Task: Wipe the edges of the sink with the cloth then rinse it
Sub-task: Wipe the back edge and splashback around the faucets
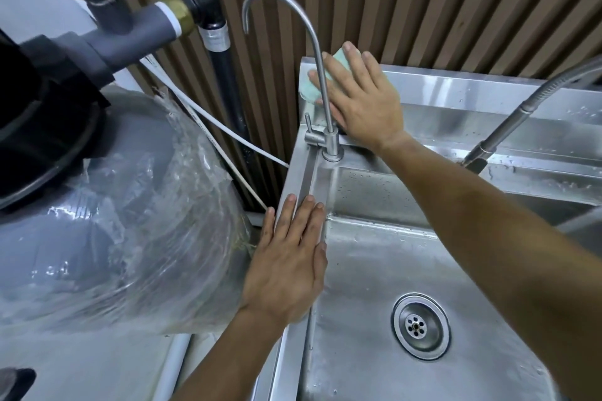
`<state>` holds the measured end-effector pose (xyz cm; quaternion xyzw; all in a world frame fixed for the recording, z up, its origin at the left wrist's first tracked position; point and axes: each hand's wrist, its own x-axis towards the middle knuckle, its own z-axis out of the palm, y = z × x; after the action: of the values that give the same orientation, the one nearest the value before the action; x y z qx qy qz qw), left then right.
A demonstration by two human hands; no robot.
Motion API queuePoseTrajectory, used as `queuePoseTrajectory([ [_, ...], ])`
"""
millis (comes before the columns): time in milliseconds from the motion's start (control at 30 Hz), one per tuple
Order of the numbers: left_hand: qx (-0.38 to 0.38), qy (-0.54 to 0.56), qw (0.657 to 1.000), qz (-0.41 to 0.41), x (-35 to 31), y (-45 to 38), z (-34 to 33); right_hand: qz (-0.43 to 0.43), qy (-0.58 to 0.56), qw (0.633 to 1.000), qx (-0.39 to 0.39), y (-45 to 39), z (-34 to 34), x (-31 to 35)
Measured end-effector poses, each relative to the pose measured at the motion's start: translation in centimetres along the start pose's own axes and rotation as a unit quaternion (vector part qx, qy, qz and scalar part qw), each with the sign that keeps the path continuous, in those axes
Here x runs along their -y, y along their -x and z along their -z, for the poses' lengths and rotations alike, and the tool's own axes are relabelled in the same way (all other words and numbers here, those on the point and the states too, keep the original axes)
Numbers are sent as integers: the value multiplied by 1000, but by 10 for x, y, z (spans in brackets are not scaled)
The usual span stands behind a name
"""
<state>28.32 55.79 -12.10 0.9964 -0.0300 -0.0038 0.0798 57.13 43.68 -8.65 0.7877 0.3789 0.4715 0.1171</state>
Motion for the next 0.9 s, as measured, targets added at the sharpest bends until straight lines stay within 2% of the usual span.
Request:
queuePoseTrajectory([
  [100, -2, 3, 1000, 0, 0, 0, 1, 121, 20, 992, -29, 25, -6, -16],
  [200, -5, 0, 1000, 1, 0, 0, -1, 156, 20, 987, -30, 21, -10, -24],
  [333, -16, 14, 1000, 1, -1, 0, -1, 224, 24, 974, 20, -12, -18, -9],
  [433, -21, 21, 1000, 1, -2, 1, 1, 238, 20, 971, 30, -6, -12, -9],
  [533, -12, 40, 999, -8, -1, -5, 11, 208, 41, 977, -19, 30, 1, -32],
  [667, -19, 8, 999, -26, 3, -39, 20, 203, 29, 978, 39, 40, 2, -56],
  [800, -3, -5, 1000, -14, 7, -55, 8, 194, 49, 979, 30, 8, 3, -27],
  [900, -8, 12, 1000, -7, 6, -51, 7, 180, 37, 982, 53, 1, 5, 0],
])
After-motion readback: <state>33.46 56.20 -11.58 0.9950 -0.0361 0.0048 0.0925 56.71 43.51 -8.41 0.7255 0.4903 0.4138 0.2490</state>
